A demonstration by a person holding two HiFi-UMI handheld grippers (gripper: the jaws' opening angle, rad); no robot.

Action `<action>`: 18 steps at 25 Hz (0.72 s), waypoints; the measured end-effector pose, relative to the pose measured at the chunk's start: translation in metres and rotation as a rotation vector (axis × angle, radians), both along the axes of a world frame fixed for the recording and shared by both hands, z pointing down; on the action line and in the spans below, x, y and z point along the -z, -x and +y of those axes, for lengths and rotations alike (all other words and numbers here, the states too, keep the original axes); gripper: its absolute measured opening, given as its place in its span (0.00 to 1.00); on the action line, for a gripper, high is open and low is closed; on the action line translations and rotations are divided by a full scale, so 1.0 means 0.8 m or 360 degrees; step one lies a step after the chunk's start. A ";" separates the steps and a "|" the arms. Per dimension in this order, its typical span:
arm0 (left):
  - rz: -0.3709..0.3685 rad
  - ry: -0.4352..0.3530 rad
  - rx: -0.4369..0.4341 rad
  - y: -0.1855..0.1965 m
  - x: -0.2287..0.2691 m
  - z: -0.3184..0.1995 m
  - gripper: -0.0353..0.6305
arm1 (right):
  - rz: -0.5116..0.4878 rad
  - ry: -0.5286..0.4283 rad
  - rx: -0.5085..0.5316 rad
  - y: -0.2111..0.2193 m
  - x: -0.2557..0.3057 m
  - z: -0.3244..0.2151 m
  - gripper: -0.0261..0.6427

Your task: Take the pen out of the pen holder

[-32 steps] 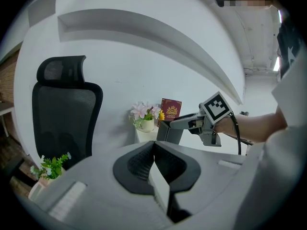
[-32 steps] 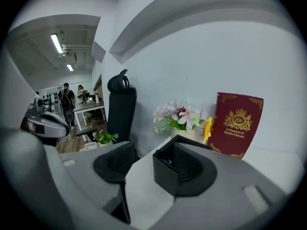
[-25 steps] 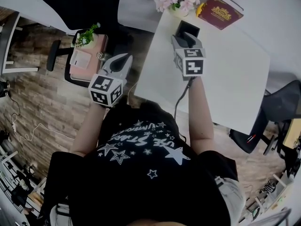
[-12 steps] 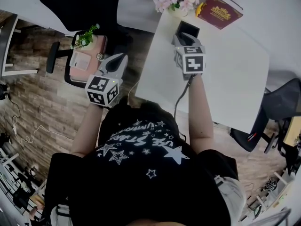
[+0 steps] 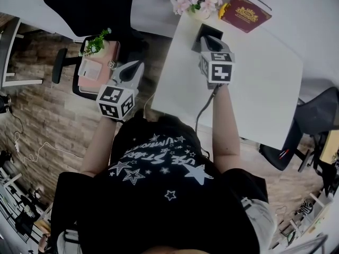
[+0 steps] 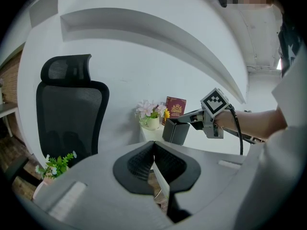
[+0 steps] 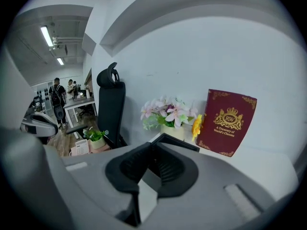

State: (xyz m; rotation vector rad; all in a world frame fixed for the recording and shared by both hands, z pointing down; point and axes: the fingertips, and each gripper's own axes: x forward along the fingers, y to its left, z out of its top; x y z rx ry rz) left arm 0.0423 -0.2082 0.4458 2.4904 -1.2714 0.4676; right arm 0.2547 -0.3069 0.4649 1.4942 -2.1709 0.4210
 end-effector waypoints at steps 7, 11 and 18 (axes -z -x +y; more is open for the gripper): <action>-0.0009 0.0002 -0.0035 -0.012 0.002 0.004 0.07 | -0.0106 -0.0091 -0.0040 -0.012 0.022 0.008 0.09; 0.0005 -0.0003 -0.0083 -0.016 0.005 0.002 0.07 | -0.0163 -0.0145 -0.0079 -0.017 0.042 0.018 0.09; 0.0069 -0.0006 -0.0249 -0.012 0.003 -0.011 0.07 | -0.0176 -0.0284 -0.0250 -0.023 0.090 0.043 0.09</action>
